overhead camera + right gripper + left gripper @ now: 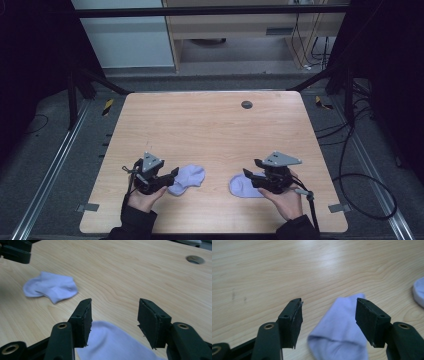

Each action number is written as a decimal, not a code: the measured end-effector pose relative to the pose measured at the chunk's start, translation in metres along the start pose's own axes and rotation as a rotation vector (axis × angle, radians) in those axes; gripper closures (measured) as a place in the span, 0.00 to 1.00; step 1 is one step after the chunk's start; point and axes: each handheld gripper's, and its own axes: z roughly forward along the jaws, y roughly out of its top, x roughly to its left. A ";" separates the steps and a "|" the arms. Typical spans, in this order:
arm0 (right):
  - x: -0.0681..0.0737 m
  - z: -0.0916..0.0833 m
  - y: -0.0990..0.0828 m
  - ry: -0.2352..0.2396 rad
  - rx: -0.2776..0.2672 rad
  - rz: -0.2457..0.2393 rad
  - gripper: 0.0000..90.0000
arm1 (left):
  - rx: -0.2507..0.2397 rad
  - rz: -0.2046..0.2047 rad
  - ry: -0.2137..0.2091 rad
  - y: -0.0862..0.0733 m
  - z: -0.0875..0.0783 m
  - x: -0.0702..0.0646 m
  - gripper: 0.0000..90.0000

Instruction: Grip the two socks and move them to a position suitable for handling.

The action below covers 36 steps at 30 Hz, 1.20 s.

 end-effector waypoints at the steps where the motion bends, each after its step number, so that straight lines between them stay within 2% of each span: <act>1: 0.004 0.004 0.004 0.007 0.000 -0.013 0.50 | 0.000 -0.006 0.009 -0.003 -0.002 0.004 0.43; 7: 0.027 0.028 0.023 0.050 0.013 -0.049 0.51 | 0.011 -0.025 0.036 -0.016 -0.009 0.020 0.43; 11: 0.034 0.038 0.029 0.061 0.016 -0.062 0.51 | 0.019 -0.021 0.046 -0.022 -0.012 0.024 0.44; 14: 0.043 0.053 0.033 0.080 0.028 -0.072 0.52 | 0.030 -0.024 0.048 -0.027 -0.012 0.025 0.44; 17: 0.051 0.066 0.033 0.094 0.045 -0.089 0.53 | 0.061 -0.019 0.034 -0.031 -0.009 0.023 0.47; 20: 0.061 0.080 0.032 0.114 0.066 -0.112 0.55 | 0.070 -0.016 0.028 -0.032 -0.007 0.020 0.49; 24: 0.074 0.096 0.029 0.139 0.100 -0.149 0.58 | 0.091 -0.029 0.004 -0.034 -0.002 0.015 0.53; 30: 0.084 0.113 0.024 0.158 0.136 -0.157 0.60 | 0.128 -0.030 -0.019 -0.035 0.004 0.010 0.59; 31: 0.088 0.120 0.021 0.159 0.158 -0.164 0.61 | 0.138 -0.023 -0.020 -0.036 0.006 0.009 0.60; 36: 0.094 0.132 0.015 0.169 0.196 -0.192 0.65 | 0.157 -0.003 -0.020 -0.037 0.011 0.002 0.62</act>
